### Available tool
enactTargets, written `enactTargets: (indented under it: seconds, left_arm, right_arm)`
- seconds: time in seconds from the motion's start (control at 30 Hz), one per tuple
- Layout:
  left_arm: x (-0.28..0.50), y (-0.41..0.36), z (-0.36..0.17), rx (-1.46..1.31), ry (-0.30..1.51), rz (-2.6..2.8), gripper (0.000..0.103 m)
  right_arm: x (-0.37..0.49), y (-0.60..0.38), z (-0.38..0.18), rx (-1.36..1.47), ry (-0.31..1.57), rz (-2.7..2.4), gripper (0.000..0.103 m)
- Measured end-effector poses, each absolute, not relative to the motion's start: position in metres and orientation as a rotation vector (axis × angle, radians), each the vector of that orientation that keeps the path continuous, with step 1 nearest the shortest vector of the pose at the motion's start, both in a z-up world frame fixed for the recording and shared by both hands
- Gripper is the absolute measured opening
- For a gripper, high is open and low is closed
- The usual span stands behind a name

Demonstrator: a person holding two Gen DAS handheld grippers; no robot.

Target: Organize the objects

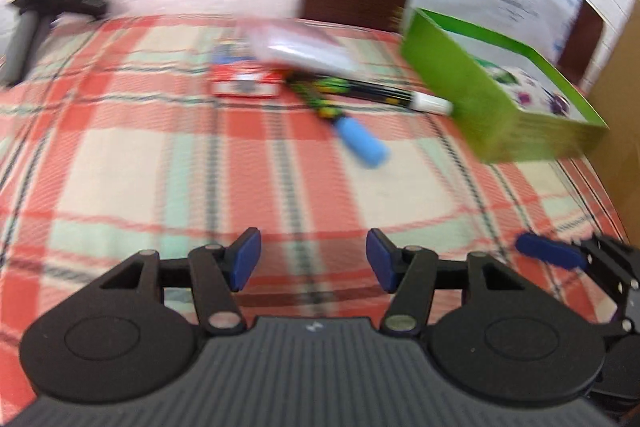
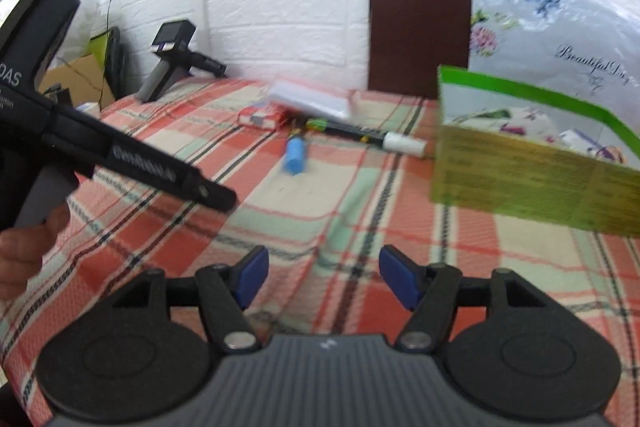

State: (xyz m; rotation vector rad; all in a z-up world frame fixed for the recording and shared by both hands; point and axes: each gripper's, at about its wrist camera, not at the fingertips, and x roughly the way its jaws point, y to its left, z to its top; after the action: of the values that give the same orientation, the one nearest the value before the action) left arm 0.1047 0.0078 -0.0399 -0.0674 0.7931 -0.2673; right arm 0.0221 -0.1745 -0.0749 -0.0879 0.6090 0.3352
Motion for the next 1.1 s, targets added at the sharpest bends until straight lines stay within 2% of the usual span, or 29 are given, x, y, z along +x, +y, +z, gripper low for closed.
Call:
enactTargets:
  seconds: [0.33,0.57,0.63,0.67,0.77,0.9,1.1]
  left_arm:
    - [0.111,0.047,-0.043,-0.114,0.735,-0.221,0.06]
    - [0.118,0.067,-0.044,-0.184,0.716,-0.217,0.06]
    - [0.119,0.068,-0.043,-0.191,0.721,-0.22,0.06]
    - [0.119,0.067,-0.043,-0.192,0.724,-0.22,0.061]
    - [0.121,0.067,-0.041,-0.203,0.737,-0.228,0.065]
    - [0.122,0.068,-0.039,-0.266,0.773,-0.268,0.071]
    - [0.12,0.046,-0.041,-0.339,0.85,-0.397,0.071]
  right_arm:
    - [0.046,-0.14,-0.078,-0.186,0.613,0.398,0.066]
    - [0.104,-0.118,-0.067,-0.24,0.542,0.384,0.066]
    - [0.128,-0.116,-0.066,-0.22,0.563,0.376,0.063]
    - [0.139,-0.115,-0.068,-0.212,0.587,0.383,0.057]
    - [0.16,-0.112,-0.079,-0.206,0.659,0.422,0.021]
    - [0.138,-0.115,-0.079,-0.194,0.659,0.448,0.02]
    - [0.076,-0.134,-0.079,-0.05,0.704,0.536,0.02]
